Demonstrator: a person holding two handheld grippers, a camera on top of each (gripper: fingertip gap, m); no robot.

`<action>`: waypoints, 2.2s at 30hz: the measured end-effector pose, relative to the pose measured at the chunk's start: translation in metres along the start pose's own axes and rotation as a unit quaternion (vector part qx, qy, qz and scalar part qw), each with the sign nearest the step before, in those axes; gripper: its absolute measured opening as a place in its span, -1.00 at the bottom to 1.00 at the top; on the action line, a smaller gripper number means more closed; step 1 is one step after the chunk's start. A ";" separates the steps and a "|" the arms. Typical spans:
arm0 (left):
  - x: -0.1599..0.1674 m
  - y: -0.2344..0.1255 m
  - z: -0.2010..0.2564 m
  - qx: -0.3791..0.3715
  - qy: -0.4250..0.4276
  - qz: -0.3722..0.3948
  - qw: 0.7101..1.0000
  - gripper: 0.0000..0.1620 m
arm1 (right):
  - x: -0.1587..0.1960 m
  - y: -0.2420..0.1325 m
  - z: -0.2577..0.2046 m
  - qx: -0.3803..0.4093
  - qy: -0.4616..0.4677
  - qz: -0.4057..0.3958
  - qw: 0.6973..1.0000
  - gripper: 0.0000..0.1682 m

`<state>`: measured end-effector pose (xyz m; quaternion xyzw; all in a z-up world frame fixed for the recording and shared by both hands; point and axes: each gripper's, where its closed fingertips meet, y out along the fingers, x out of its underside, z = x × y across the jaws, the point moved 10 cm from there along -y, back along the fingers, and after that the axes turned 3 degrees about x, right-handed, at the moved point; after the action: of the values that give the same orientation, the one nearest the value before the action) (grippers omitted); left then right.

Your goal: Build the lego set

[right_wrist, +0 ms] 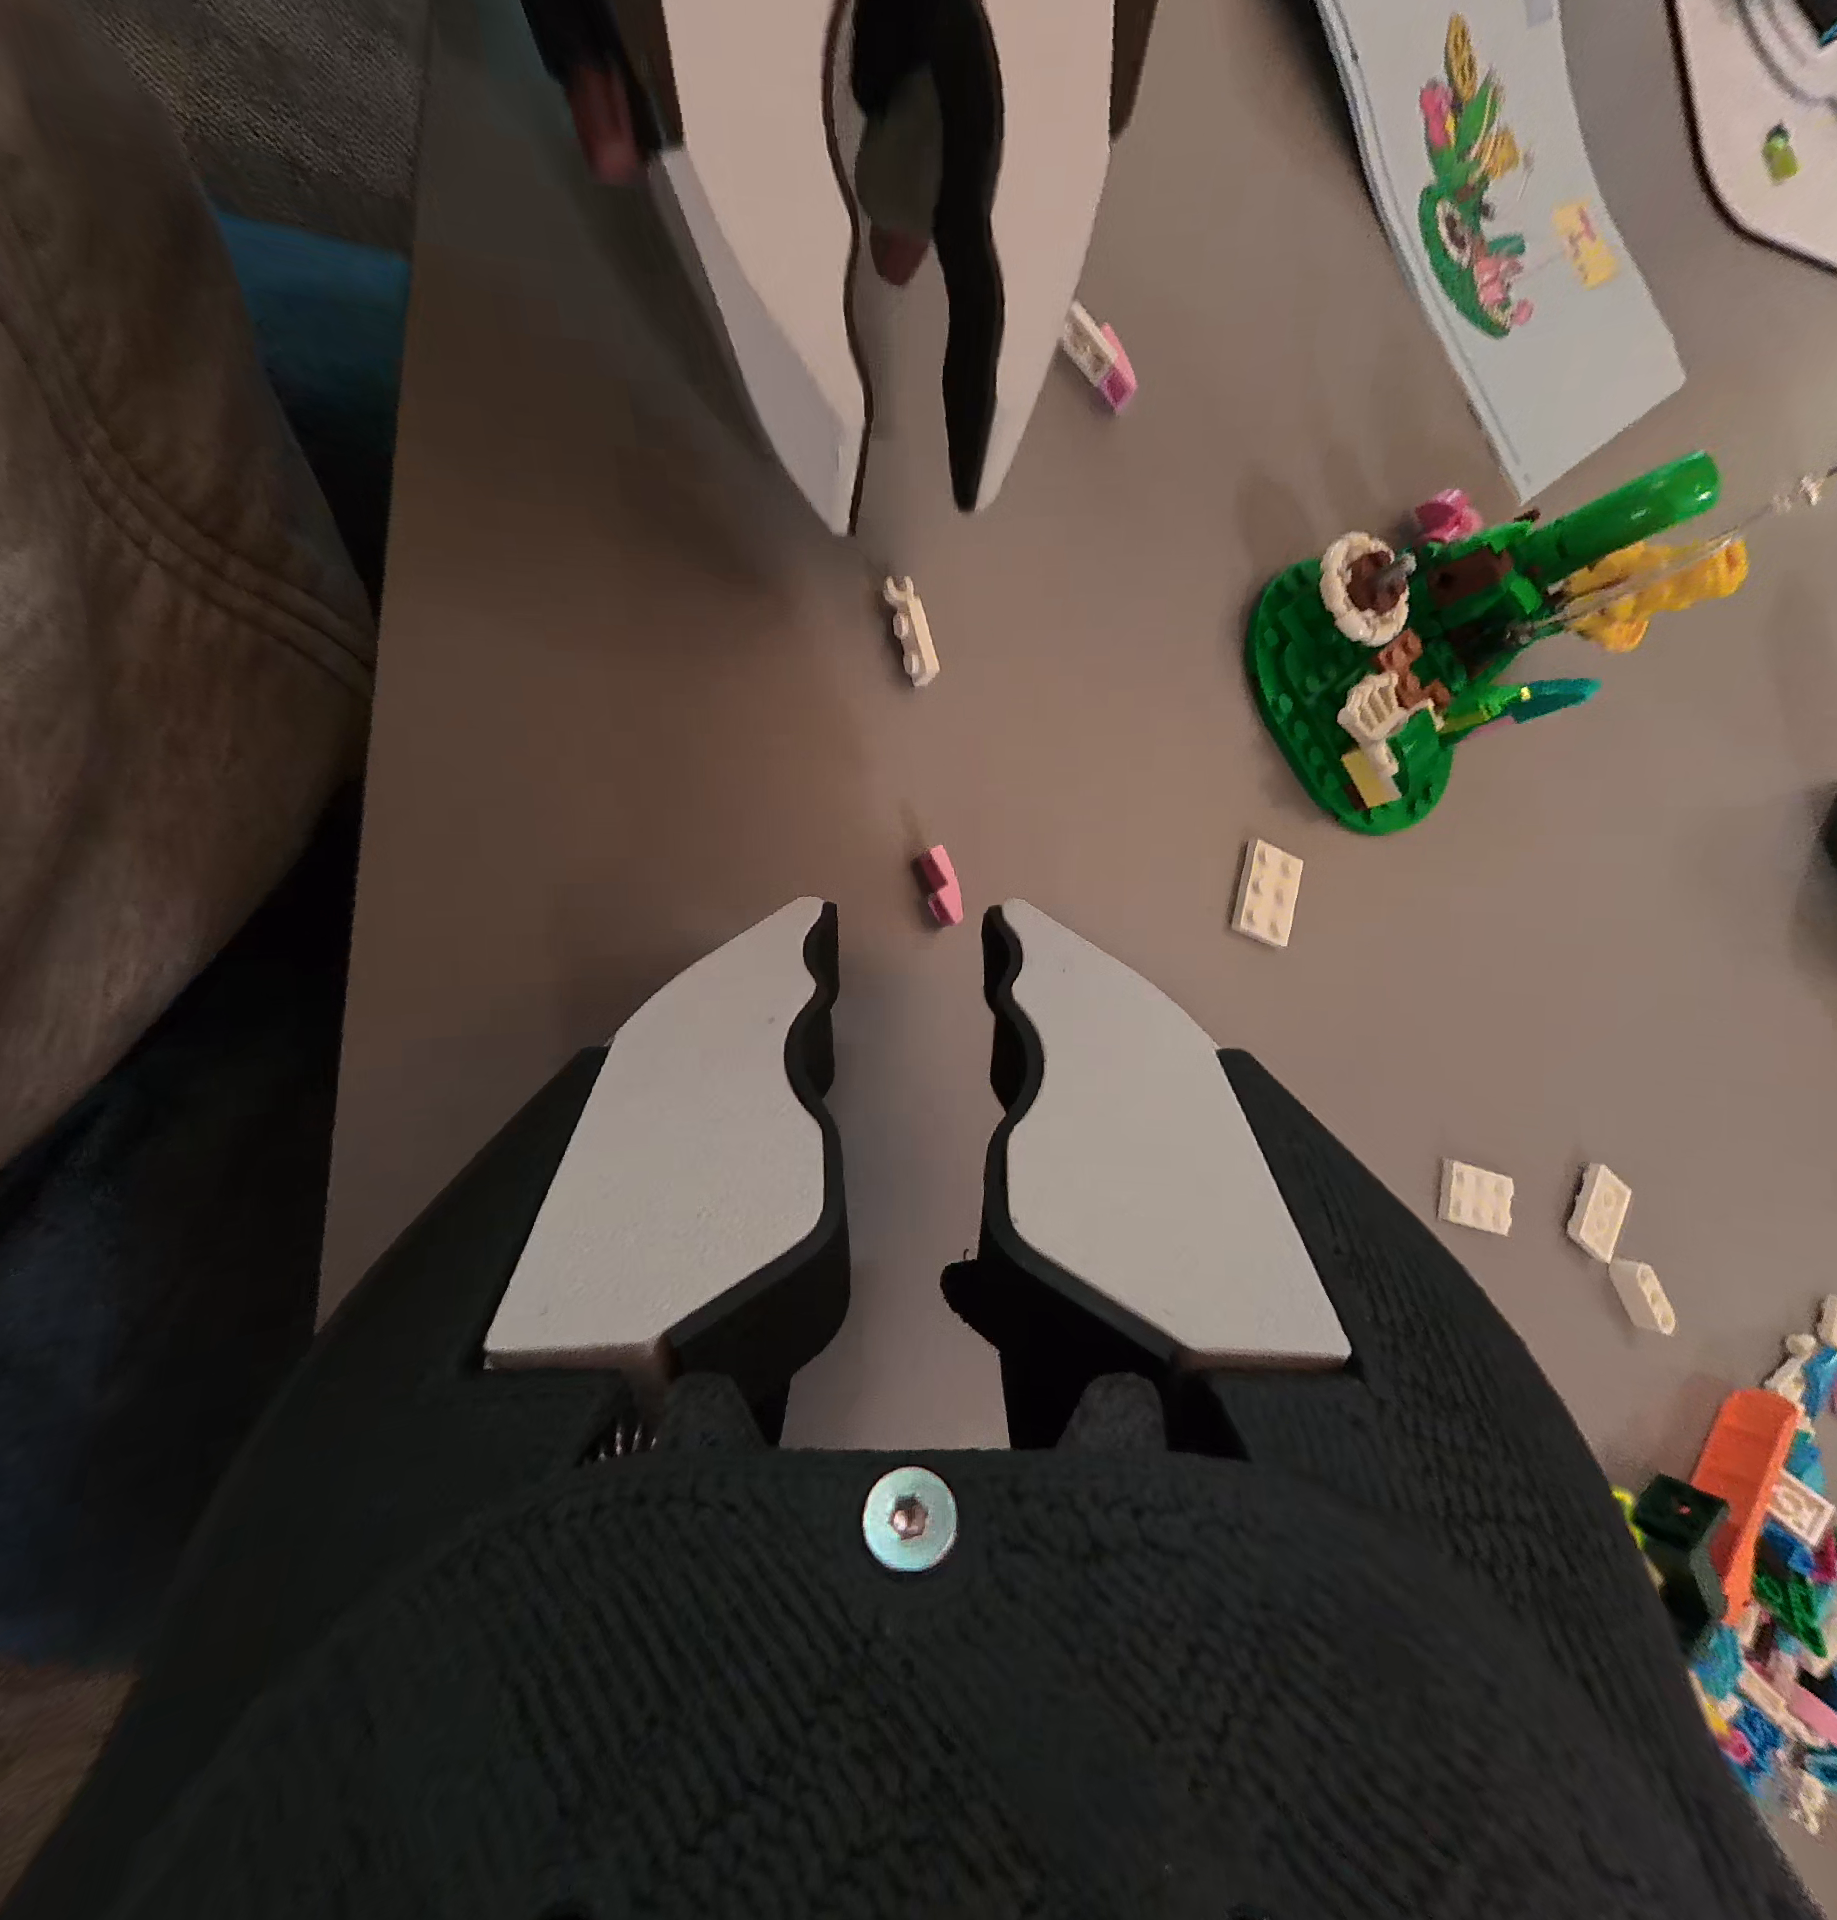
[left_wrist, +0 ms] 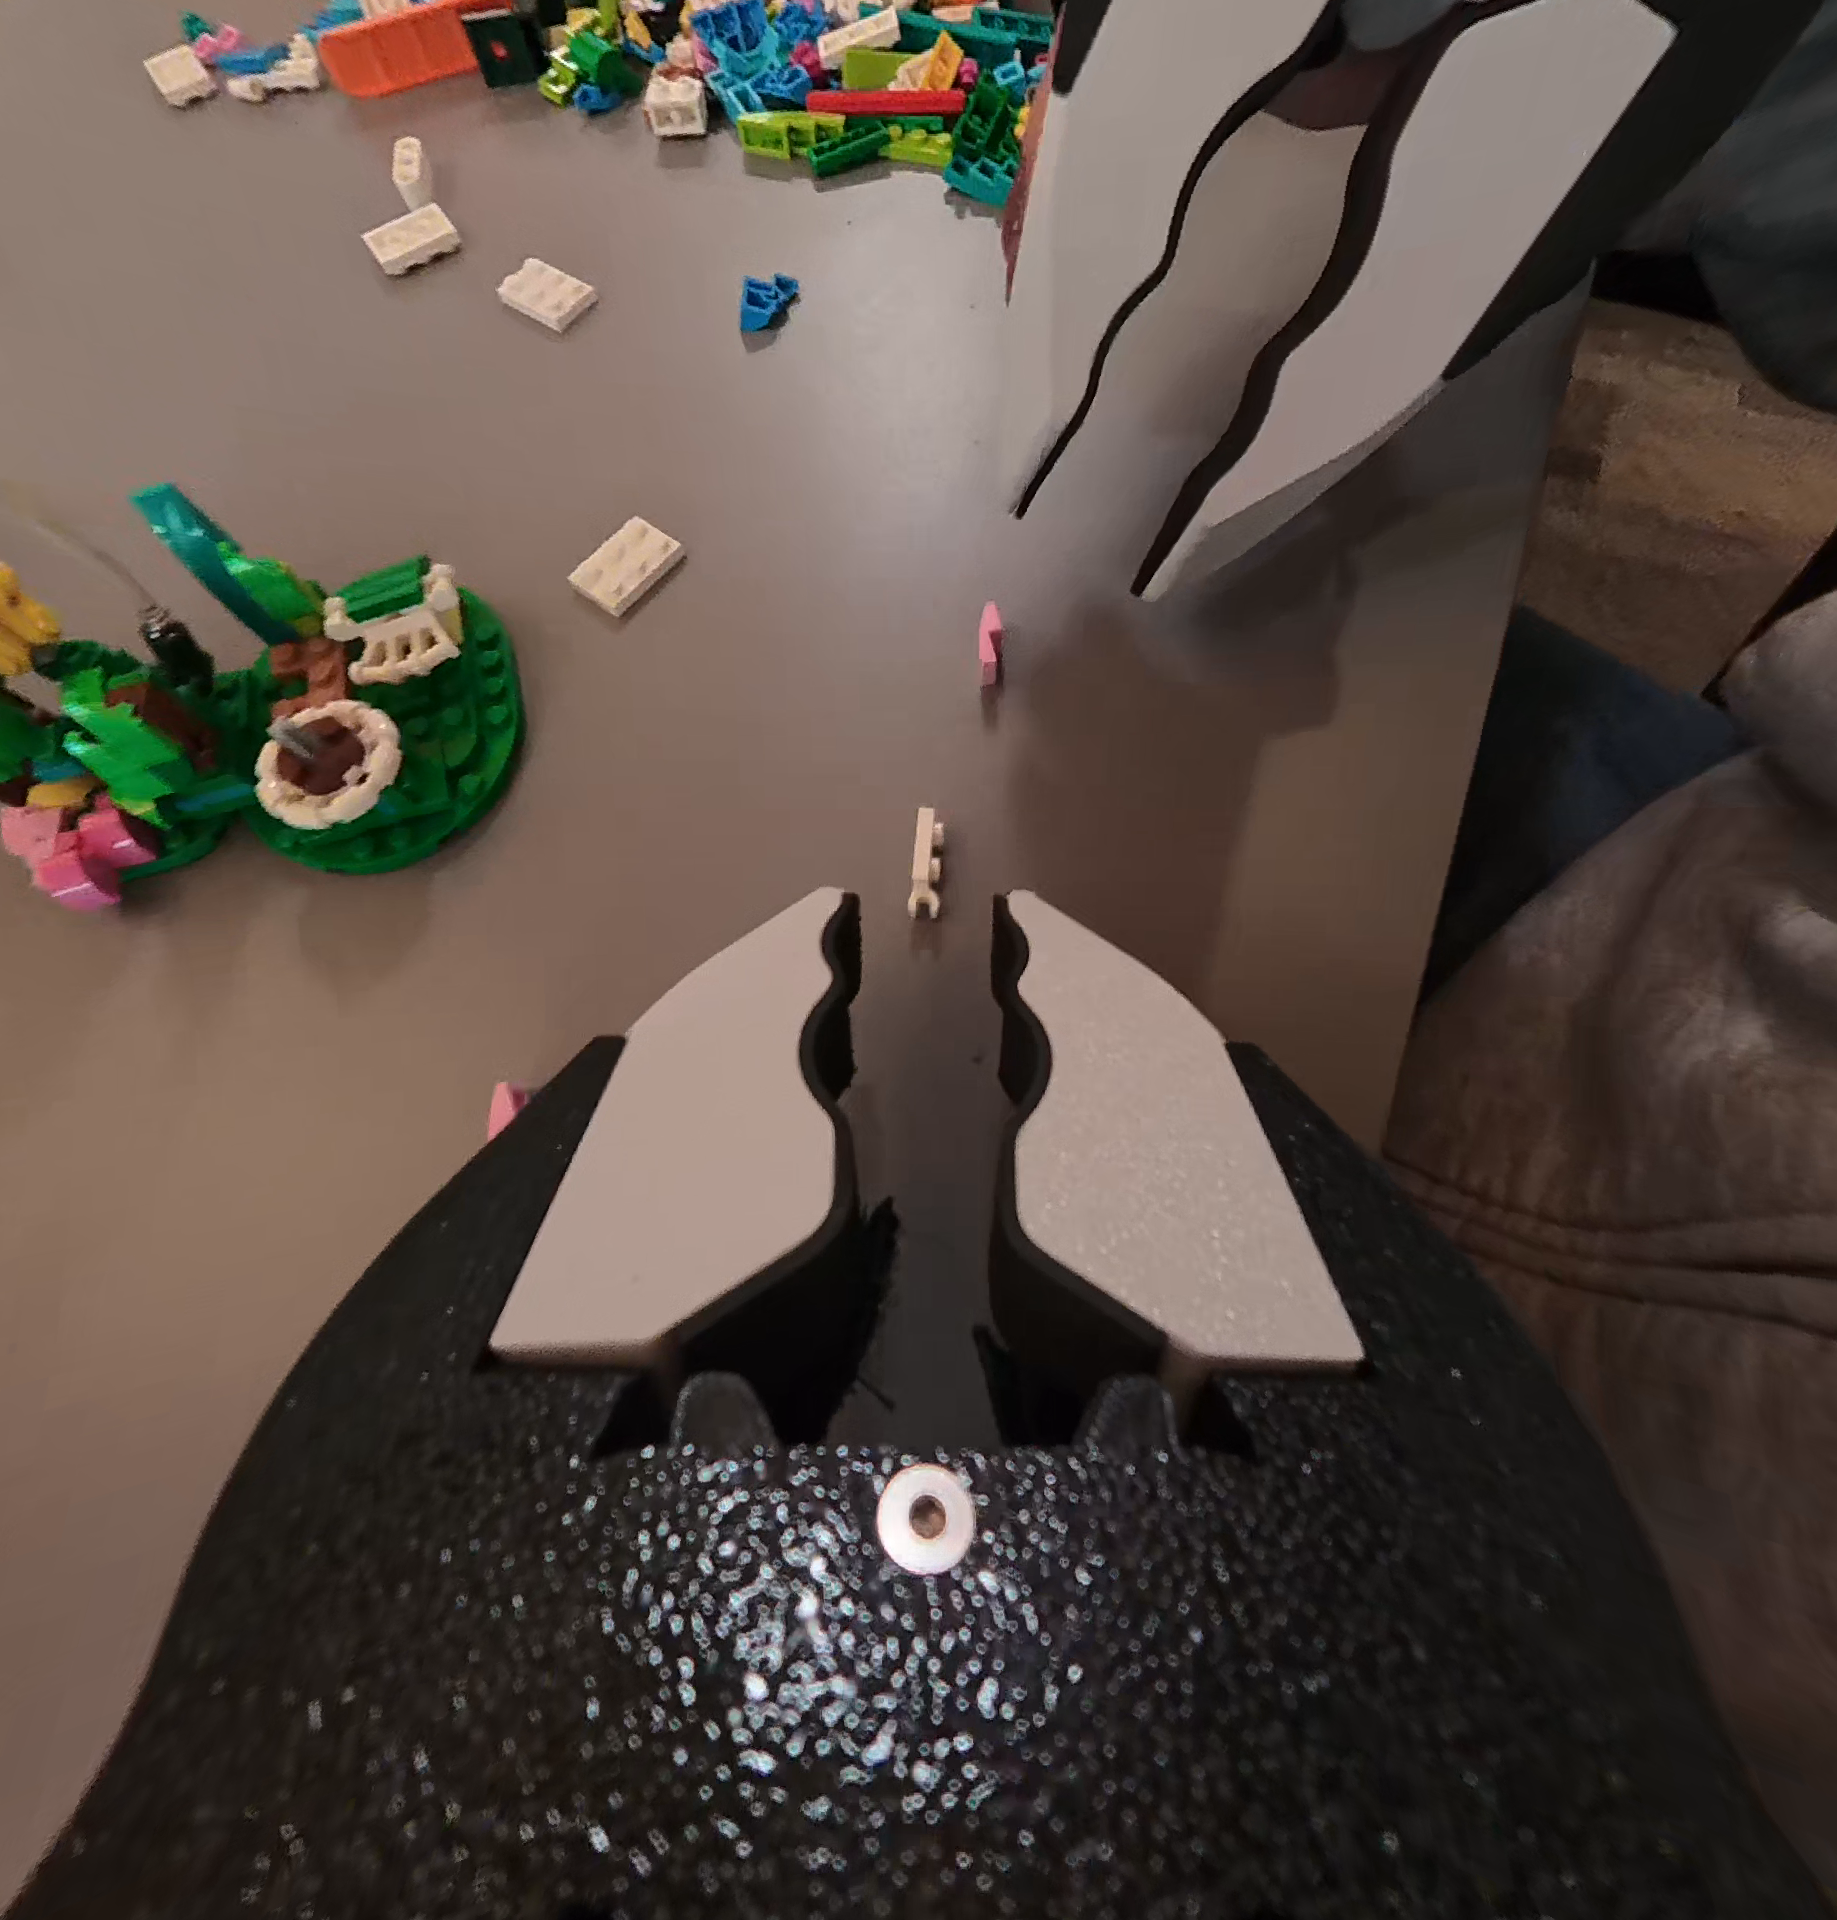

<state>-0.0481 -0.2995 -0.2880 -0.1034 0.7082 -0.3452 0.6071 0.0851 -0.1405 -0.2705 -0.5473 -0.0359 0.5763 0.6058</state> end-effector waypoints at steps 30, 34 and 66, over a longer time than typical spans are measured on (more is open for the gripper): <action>-0.021 -0.011 -0.023 0.243 -0.265 0.196 0.912 -0.95 | -0.031 0.003 -0.019 0.270 -0.291 0.150 0.905 -0.73; -0.019 -0.015 -0.030 0.312 -0.336 0.237 0.856 -0.96 | -0.041 0.000 -0.019 0.339 -0.362 0.158 0.854 -0.70; -0.019 0.004 0.024 -0.064 0.199 0.092 0.974 -0.85 | -0.036 0.014 -0.011 0.110 -0.144 -0.033 0.983 -0.99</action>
<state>-0.0205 -0.2948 -0.2758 -0.0054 0.8420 -0.2551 0.4753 0.0715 -0.1777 -0.2636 -0.3874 -0.0768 0.6294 0.6693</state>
